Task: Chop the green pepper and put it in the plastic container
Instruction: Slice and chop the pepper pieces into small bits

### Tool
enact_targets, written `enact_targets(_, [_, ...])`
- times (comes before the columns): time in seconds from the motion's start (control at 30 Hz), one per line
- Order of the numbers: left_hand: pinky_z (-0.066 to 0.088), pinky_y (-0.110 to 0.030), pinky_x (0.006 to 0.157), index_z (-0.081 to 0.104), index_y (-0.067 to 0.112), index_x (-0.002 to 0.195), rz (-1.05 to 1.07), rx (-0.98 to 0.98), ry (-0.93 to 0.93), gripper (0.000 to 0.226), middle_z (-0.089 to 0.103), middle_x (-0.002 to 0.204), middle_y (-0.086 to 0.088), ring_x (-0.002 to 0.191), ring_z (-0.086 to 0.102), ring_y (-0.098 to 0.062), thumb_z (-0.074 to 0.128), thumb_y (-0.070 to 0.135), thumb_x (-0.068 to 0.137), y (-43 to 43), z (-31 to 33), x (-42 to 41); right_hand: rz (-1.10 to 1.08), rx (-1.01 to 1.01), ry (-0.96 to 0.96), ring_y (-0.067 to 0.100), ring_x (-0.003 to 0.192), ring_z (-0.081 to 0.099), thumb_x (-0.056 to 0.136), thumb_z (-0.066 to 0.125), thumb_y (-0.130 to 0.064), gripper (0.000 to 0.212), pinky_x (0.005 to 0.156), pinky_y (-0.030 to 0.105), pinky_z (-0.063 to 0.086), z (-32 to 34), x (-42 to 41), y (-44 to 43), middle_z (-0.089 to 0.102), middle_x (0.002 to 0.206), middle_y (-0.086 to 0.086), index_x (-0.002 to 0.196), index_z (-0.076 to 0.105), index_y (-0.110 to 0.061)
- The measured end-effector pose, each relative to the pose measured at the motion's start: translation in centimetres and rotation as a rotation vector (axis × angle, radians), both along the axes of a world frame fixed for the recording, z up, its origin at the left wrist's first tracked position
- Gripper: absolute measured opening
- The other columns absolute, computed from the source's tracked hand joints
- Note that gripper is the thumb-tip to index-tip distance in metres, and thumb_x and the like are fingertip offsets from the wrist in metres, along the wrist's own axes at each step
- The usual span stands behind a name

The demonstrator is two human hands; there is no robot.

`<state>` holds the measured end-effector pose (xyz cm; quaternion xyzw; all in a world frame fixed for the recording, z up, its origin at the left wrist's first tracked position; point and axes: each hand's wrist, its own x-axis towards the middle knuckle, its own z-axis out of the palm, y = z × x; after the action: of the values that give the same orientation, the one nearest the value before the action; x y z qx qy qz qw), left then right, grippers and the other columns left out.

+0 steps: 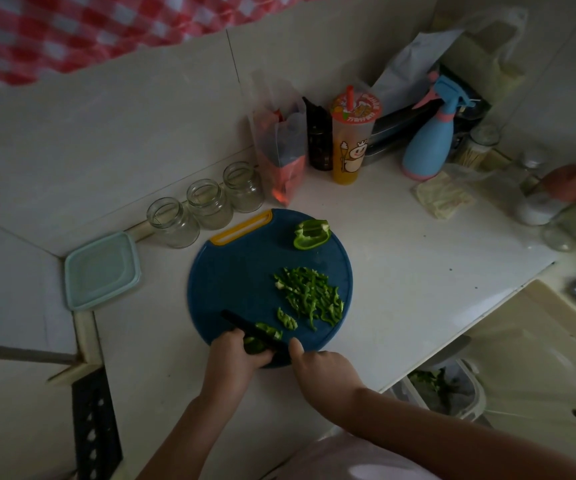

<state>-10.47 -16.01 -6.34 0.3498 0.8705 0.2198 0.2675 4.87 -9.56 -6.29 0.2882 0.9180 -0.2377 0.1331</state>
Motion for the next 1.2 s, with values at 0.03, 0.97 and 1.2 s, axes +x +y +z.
enact_targets(0.03, [0.042,-0.025,0.062,0.067,0.0,0.086,0.001,-0.005,0.008,0.036,0.067,0.084,-0.011,0.08,0.063,-0.021,0.081,0.028,0.067,0.0,0.0,0.0,0.006,0.004,-0.004,0.026,0.052,0.033,0.09,0.035,-0.002,0.043,0.047,0.034,0.028,0.0,0.0,0.0,0.029,0.061,0.001,0.133,0.029,-0.006])
enact_targets(0.97, [0.033,-0.014,0.044,0.037,0.022,0.047,-0.014,0.018,-0.123,0.049,0.039,0.046,0.009,0.041,0.039,-0.003,0.082,0.02,0.068,-0.2,0.8,-0.9,0.002,-0.056,-0.096,0.035,0.092,0.063,0.096,0.034,-0.004,0.03,0.064,0.035,0.037,1.1,-3.0,0.5,0.063,0.106,0.015,0.125,0.035,-0.006])
enact_targets(1.2, [0.039,0.0,0.063,0.07,0.012,0.103,-0.064,0.101,-0.157,0.041,0.064,0.087,0.006,0.072,0.057,0.002,0.084,0.02,0.066,-0.9,0.4,-0.9,-0.241,-0.236,0.035,0.037,0.09,0.062,0.097,0.037,-0.013,0.024,0.068,0.038,0.044,0.1,-2.9,2.0,0.063,0.1,0.02,0.12,0.036,-0.004])
